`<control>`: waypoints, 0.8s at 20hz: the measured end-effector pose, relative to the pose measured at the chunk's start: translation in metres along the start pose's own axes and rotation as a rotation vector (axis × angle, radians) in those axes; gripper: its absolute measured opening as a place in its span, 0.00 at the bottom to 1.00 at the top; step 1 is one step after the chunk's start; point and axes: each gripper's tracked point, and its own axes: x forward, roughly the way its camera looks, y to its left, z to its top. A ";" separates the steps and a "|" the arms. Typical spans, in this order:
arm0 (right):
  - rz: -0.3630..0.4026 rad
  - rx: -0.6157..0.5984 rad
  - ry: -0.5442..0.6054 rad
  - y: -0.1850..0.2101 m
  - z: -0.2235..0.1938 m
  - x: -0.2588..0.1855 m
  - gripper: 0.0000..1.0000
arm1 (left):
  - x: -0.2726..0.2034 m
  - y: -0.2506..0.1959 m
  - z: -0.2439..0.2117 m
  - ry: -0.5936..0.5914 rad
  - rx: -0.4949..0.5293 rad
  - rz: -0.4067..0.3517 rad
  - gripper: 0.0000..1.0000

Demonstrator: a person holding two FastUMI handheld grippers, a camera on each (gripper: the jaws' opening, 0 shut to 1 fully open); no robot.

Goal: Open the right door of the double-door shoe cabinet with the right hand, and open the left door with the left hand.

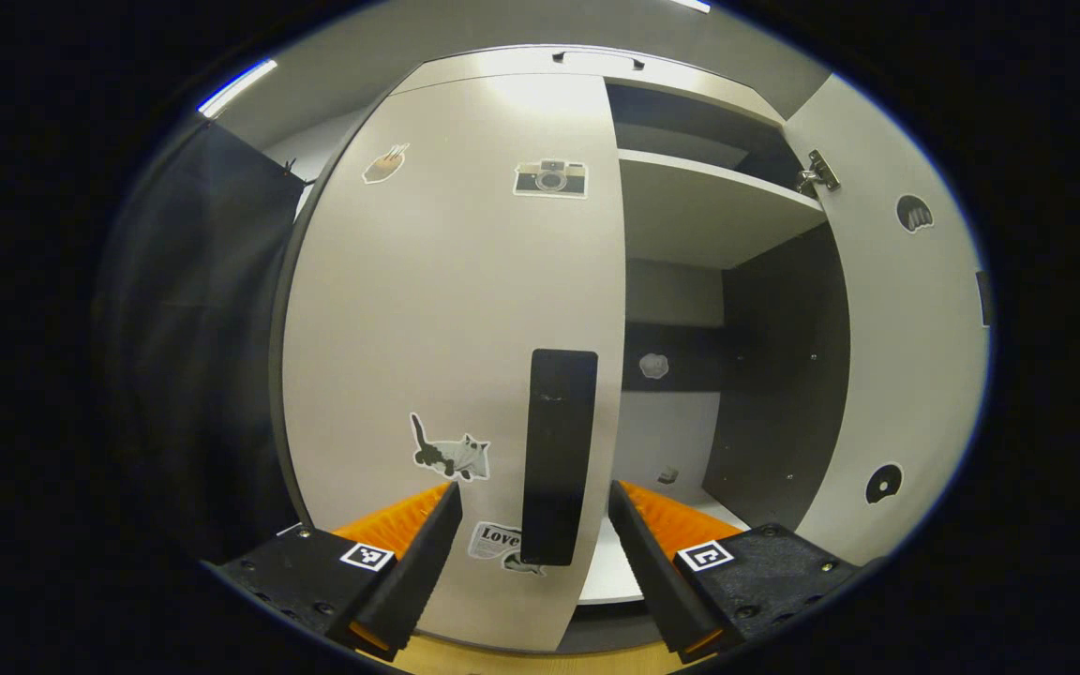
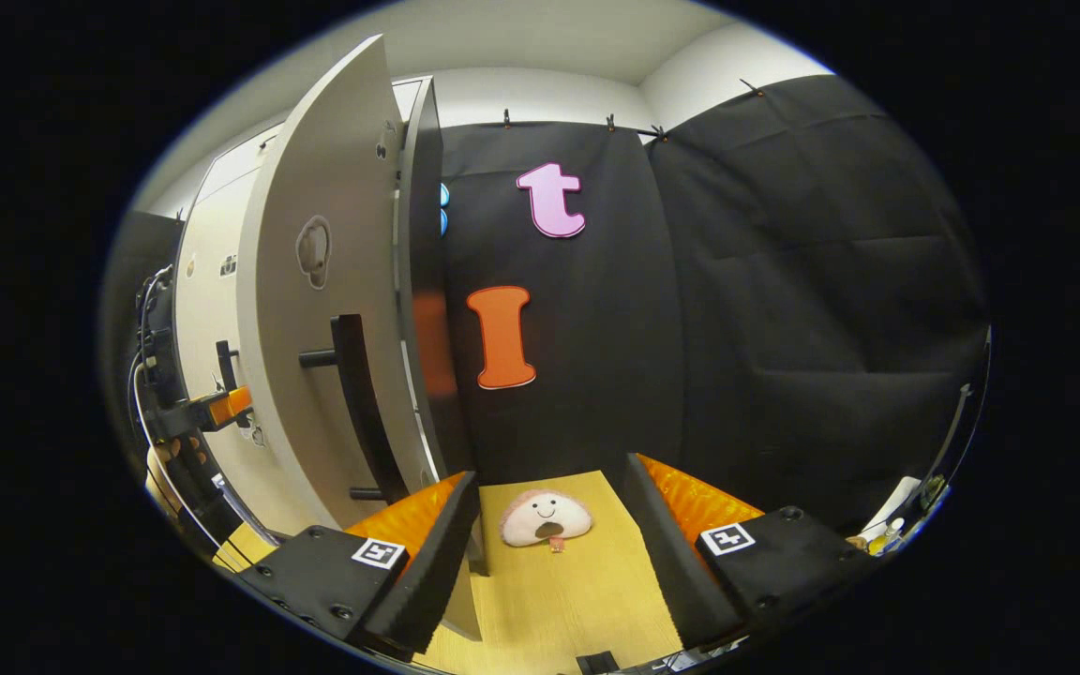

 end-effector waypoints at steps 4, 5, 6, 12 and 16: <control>-0.003 0.008 -0.003 0.001 0.000 0.003 1.00 | 0.011 -0.001 -0.002 -0.002 0.012 0.000 0.86; -0.005 0.010 -0.004 0.000 0.000 0.003 0.99 | 0.011 -0.001 -0.002 -0.001 0.014 0.002 0.75; -0.004 0.010 -0.005 0.000 0.001 0.003 0.99 | 0.013 -0.001 -0.003 0.002 0.015 0.002 0.71; -0.001 0.013 -0.007 0.002 0.002 0.003 0.99 | 0.015 -0.009 -0.008 0.023 -0.012 -0.055 0.43; -0.008 -0.001 -0.022 0.008 0.006 0.001 0.99 | 0.013 -0.009 -0.011 0.046 0.012 -0.067 0.31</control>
